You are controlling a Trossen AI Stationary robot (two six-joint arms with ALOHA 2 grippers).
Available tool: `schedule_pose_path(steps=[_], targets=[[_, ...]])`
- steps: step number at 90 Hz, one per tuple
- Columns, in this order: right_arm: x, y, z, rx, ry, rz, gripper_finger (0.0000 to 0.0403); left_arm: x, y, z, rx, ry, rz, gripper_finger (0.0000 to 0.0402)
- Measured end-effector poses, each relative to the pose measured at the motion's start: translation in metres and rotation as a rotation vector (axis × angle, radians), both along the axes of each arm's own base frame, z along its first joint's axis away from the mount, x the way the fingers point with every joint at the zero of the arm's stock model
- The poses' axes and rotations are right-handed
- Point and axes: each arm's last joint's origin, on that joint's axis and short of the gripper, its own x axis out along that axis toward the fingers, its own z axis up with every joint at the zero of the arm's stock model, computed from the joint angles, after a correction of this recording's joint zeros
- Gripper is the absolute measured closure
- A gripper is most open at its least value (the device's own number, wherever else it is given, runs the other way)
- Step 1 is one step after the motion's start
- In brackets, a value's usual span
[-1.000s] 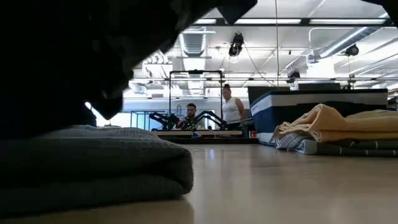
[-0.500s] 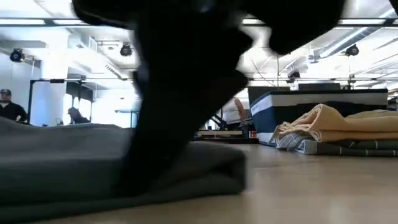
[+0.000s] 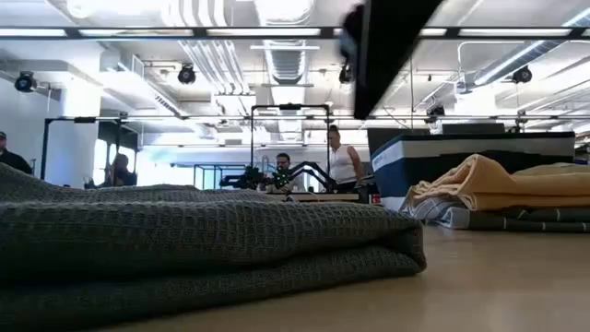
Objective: Fold towel
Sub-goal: Stack the gray kitchen towel on top of the yellow kitchen towel
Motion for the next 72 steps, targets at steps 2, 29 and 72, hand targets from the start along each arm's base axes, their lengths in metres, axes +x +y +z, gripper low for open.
schedule_pose_path(steps=[2, 29, 72], targets=[[-0.005, -0.003, -0.001, -0.025, 0.0, -0.032, 0.0143, 0.001, 0.001, 0.0, 0.006, -0.002, -0.001, 0.04], [-0.041, -0.045, -0.041, 0.248, -0.333, -0.364, 0.012, 0.009, 0.005, 0.0, 0.085, -0.025, -0.032, 0.04], [-0.011, -0.049, -0.114, 0.59, -0.494, -0.444, 0.0105, 0.02, 0.005, -0.036, 0.199, 0.012, 0.006, 0.04]])
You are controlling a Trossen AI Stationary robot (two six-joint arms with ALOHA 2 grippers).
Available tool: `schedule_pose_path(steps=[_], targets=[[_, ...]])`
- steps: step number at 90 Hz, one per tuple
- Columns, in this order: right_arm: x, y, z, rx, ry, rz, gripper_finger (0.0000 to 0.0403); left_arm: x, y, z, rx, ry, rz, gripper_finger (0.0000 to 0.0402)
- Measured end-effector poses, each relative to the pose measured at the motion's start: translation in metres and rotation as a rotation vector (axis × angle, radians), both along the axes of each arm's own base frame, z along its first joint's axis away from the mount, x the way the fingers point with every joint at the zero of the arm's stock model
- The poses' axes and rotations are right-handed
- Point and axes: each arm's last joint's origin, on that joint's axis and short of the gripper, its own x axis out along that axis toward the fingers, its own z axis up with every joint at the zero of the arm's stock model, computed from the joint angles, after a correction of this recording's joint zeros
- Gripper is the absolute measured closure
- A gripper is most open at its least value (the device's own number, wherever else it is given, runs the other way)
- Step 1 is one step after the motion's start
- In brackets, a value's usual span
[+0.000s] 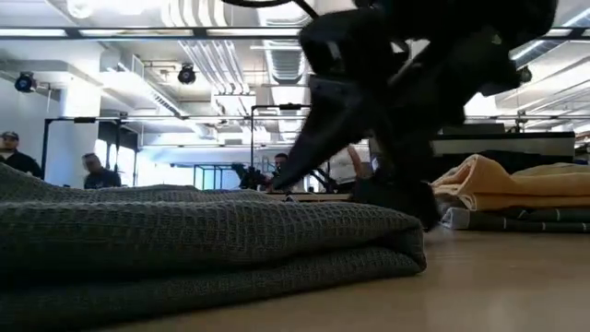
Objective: Fold towel
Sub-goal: Stack the gray kitchen towel on top of the yellow kitchen towel
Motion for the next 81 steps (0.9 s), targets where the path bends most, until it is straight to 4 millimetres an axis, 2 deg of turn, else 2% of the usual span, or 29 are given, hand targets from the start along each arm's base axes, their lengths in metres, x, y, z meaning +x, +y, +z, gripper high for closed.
schedule_pose_path(steps=[23, 38, 56, 67, 81], targets=[[0.032, 0.012, -0.009, 0.014, -0.006, 0.079, 0.0119, 0.003, 0.0, -0.013, 0.037, 0.004, 0.024, 0.04], [0.044, 0.018, -0.015, 0.018, -0.023, 0.1, 0.016, 0.005, -0.003, -0.033, 0.068, 0.005, 0.043, 0.04], [0.051, 0.021, -0.01, 0.008, -0.052, 0.121, 0.0214, 0.007, -0.004, -0.047, 0.079, 0.001, 0.068, 0.04], [0.053, 0.022, -0.009, -0.033, -0.07, 0.163, 0.0268, 0.007, -0.004, -0.046, 0.073, 0.006, 0.065, 0.04], [0.052, 0.022, -0.003, -0.072, -0.032, 0.202, 0.0378, 0.007, -0.004, -0.04, 0.056, 0.01, 0.052, 0.04]])
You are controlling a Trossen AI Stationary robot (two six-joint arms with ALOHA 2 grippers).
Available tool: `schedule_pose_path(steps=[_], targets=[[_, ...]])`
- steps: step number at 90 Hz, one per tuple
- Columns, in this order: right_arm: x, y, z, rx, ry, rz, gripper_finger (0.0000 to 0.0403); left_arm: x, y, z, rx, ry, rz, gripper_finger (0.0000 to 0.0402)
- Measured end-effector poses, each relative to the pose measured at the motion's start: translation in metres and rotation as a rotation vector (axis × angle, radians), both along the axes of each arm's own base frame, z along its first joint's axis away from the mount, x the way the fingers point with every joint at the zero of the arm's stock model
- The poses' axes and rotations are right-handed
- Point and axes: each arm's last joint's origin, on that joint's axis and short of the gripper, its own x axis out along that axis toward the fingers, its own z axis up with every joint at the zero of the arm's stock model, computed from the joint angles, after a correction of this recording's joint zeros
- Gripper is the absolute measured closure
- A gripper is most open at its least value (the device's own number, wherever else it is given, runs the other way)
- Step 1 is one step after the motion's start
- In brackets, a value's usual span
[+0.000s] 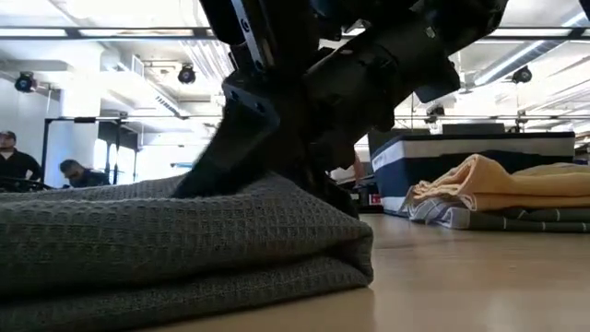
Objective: Fold towel
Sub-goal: Stack the gray kitchen towel on top of the yellow kitchen towel
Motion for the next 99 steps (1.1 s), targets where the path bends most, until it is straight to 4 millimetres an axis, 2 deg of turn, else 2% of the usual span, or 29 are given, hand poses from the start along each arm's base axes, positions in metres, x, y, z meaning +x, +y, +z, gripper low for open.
schedule_pose_path(steps=[4, 11, 25, 35, 45, 55, 70, 88, 99], targets=[[-0.001, 0.0, 0.005, -0.029, 0.018, 0.016, 0.039, 0.0, 0.0, 0.005, -0.009, 0.0, -0.011, 0.04], [-0.002, -0.001, 0.018, -0.073, 0.063, 0.018, 0.0388, -0.001, 0.001, 0.015, -0.015, 0.011, -0.047, 0.04], [-0.011, -0.004, 0.067, -0.148, 0.127, 0.033, 0.0398, -0.003, 0.001, 0.052, -0.081, -0.045, -0.108, 0.04], [-0.03, -0.013, 0.101, -0.196, 0.239, 0.005, 0.0399, -0.004, 0.005, 0.073, -0.108, -0.087, -0.115, 0.04], [-0.058, -0.027, 0.136, -0.27, 0.329, -0.071, 0.0401, -0.006, 0.008, 0.089, -0.129, -0.128, -0.128, 0.04], [-0.089, -0.043, 0.175, -0.302, 0.379, -0.175, 0.0401, -0.007, 0.011, 0.097, -0.119, -0.149, -0.137, 0.04], [-0.134, -0.063, 0.214, -0.327, 0.455, -0.321, 0.0402, -0.007, 0.012, 0.099, -0.102, -0.173, -0.124, 0.04], [-0.178, -0.077, 0.242, -0.345, 0.519, -0.436, 0.0402, -0.006, 0.01, 0.097, -0.109, -0.177, -0.122, 0.04], [-0.198, -0.08, 0.248, -0.351, 0.547, -0.47, 0.0403, -0.006, 0.009, 0.097, -0.116, -0.18, -0.122, 0.04]])
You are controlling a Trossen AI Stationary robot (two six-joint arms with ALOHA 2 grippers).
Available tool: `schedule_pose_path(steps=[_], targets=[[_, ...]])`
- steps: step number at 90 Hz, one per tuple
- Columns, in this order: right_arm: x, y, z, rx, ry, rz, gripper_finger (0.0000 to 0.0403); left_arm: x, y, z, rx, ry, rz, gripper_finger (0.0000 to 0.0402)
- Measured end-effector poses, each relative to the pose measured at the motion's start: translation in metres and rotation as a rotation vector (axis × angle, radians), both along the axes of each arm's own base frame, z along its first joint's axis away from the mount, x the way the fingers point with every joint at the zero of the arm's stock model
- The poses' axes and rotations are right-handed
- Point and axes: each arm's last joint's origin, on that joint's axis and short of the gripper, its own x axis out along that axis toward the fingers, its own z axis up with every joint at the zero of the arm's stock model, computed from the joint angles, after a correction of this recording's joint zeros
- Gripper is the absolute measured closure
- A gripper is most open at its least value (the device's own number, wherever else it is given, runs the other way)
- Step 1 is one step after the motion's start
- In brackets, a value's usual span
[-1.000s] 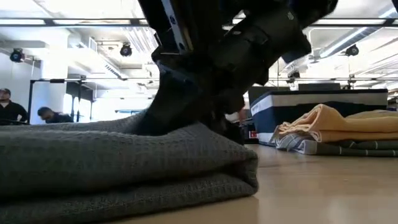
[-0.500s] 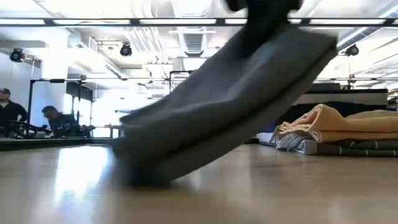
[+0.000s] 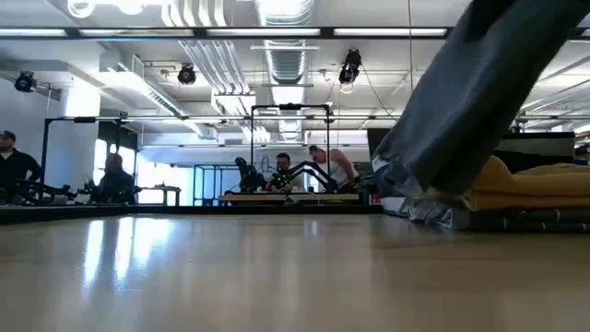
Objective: Fold towel
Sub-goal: Stack the gray kitchen towel on top of the yellow kitchen towel
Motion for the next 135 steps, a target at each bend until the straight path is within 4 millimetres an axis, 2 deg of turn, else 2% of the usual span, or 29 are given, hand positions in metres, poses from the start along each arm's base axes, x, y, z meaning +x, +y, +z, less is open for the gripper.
schedule_pose_path(steps=[10, 18, 51, 68, 81, 94, 106, 121, 135], targets=[[-0.016, -0.002, -0.004, -0.007, 0.025, -0.029, 0.0403, 0.0, 0.0, 0.0, -0.003, -0.001, 0.0, 0.04], [-0.028, -0.004, -0.015, -0.021, 0.062, -0.06, 0.0403, 0.0, 0.0, 0.0, -0.003, -0.001, 0.0, 0.04], [-0.065, -0.012, -0.091, -0.01, 0.358, -0.222, 0.0403, 0.0, 0.0, 0.0, -0.007, -0.003, -0.001, 0.04], [-0.075, -0.016, -0.121, -0.032, 0.416, -0.271, 0.0403, 0.0, 0.0, 0.0, -0.007, -0.002, -0.001, 0.04], [-0.076, -0.016, -0.132, -0.018, 0.398, -0.289, 0.0383, 0.0, 0.0, 0.001, -0.007, -0.002, -0.001, 0.04], [-0.07, -0.014, -0.135, 0.014, 0.349, -0.237, 0.0322, 0.0, 0.0, 0.001, -0.007, -0.002, -0.001, 0.04], [-0.068, -0.012, -0.127, 0.024, 0.359, -0.189, 0.0251, 0.0, -0.001, 0.001, -0.007, -0.002, -0.001, 0.04], [-0.065, -0.01, -0.102, 0.047, 0.359, -0.114, 0.0184, 0.0, 0.0, 0.002, -0.014, -0.003, 0.001, 0.04], [-0.066, -0.011, -0.072, 0.032, 0.401, -0.039, 0.0149, 0.0, 0.0, 0.002, -0.018, -0.003, 0.002, 0.04]])
